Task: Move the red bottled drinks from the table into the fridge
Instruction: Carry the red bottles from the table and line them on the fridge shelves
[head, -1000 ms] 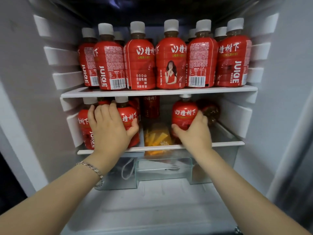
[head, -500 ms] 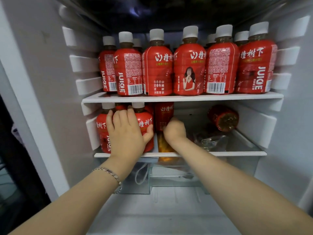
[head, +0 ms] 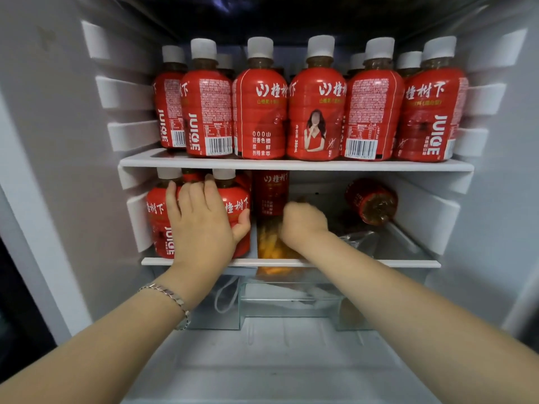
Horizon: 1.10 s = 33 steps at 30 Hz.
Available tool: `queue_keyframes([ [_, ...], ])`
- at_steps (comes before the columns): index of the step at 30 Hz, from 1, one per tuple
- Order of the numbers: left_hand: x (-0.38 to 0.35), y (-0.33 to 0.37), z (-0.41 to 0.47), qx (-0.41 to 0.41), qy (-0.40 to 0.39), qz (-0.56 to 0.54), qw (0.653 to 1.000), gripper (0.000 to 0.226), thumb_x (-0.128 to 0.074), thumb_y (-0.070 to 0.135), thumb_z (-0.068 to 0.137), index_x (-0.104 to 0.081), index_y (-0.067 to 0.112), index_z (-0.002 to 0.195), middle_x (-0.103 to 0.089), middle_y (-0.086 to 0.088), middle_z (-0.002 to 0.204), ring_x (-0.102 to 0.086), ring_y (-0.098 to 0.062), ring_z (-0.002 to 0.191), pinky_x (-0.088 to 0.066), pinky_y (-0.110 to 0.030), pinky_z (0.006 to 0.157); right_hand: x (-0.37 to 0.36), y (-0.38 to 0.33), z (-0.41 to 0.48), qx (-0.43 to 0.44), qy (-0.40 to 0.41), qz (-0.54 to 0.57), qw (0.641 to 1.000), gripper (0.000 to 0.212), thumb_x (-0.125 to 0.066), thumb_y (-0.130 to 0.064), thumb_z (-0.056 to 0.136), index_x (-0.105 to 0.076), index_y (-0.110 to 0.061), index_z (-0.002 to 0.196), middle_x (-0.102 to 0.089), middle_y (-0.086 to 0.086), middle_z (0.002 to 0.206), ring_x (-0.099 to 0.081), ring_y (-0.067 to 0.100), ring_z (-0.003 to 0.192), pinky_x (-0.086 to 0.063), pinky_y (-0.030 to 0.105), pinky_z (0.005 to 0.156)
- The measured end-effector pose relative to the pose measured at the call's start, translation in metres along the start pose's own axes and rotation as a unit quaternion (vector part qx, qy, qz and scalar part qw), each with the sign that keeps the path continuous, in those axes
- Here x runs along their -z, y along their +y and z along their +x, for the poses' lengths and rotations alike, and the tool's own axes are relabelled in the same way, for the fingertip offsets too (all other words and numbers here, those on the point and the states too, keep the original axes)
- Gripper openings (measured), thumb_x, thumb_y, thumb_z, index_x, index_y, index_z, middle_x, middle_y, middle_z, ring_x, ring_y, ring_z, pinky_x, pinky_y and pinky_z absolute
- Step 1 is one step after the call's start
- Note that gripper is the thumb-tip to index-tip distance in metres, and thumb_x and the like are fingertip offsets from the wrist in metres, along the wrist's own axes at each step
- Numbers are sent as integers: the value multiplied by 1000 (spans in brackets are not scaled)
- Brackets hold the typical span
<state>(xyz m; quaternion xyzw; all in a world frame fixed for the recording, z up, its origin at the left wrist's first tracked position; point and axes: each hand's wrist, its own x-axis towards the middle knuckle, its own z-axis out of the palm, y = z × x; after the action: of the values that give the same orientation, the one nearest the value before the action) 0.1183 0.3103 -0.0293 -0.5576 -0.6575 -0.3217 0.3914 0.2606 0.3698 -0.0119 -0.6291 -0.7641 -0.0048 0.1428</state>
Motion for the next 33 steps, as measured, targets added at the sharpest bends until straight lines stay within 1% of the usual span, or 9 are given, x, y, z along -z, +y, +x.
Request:
queue_keyframes([
  [4, 0, 2, 0, 8, -2, -10, 1000, 66, -38, 48, 83, -48, -9, 112, -55, -27, 94, -53, -44, 92, -31, -57, 103, 21, 51, -13, -56, 167, -119, 977, 43, -54, -33, 88, -52, -12, 125, -38, 20, 136, -35, 38, 124, -33, 40, 99],
  [9, 3, 4, -1, 15, -19, -18, 1000, 63, -46, 46, 84, -49, -10, 113, -55, -28, 97, -53, -45, 95, -30, -58, 103, 15, 90, 4, -197, 44, -161, 966, 65, -45, -40, 94, -17, -16, 148, -13, 29, 150, -20, 46, 135, -27, 47, 106],
  [12, 5, 4, 0, 15, -19, -17, 1000, 66, -39, 48, 84, -48, -10, 114, -55, -28, 97, -52, -46, 96, -29, -58, 104, 15, 89, 1, -164, 100, -160, 968, 60, -49, -36, 94, -24, -14, 144, -21, 27, 146, -28, 45, 131, -34, 44, 101],
  [16, 7, 4, -1, 11, -20, -17, 1000, 68, -36, 48, 84, -49, -11, 114, -55, -28, 96, -53, -45, 95, -30, -58, 103, 35, 73, -10, -164, 101, -71, 979, 86, -65, -48, 79, -23, -6, 141, -26, 19, 143, -29, 39, 128, -38, 42, 98],
  [21, 5, 4, -1, 8, -18, -16, 1000, 67, -37, 48, 84, -48, -11, 114, -55, -29, 97, -53, -45, 95, -29, -58, 103, 53, 48, -6, -213, -34, -47, 975, 79, -50, -60, 80, -31, -14, 141, -22, 18, 148, -29, 35, 130, -39, 40, 93],
  [25, 7, 4, -1, 4, -27, -19, 999, 68, -36, 48, 83, -49, -11, 113, -55, -29, 97, -53, -45, 95, -31, -58, 103, 49, 46, 6, -197, -118, 200, 953, 56, -51, -50, 88, -48, -15, 132, -47, 8, 135, -47, 28, 120, -36, 32, 82],
  [28, 7, 4, -1, 0, -21, -16, 1000, 68, -36, 48, 84, -50, -12, 113, -55, -29, 96, -54, -44, 94, -32, -58, 102, 45, 47, -6, -192, -63, 314, 928, 33, -59, -40, 85, -57, -11, 101, -55, 7, 103, -54, 22, 98, -42, 31, 85],
  [30, 6, 3, 0, 1, -14, -17, 1000, 67, -36, 48, 84, -49, -12, 113, -56, -29, 96, -54, -44, 94, -32, -58, 102, 37, 45, -19, -188, -19, 421, 887, 42, -67, -37, 78, -56, -7, 106, -59, 7, 98, -57, 21, 93, -48, 33, 90],
  [33, 4, 3, -1, 2, -2, -22, 1000, 66, -37, 47, 84, -49, -11, 113, -55, -29, 96, -54, -44, 93, -32, -58, 102, 14, 29, -44, -131, 75, 477, 866, 79, -72, -35, 77, -28, -11, 138, -51, 8, 126, -52, 21, 109, -45, 33, 93],
])
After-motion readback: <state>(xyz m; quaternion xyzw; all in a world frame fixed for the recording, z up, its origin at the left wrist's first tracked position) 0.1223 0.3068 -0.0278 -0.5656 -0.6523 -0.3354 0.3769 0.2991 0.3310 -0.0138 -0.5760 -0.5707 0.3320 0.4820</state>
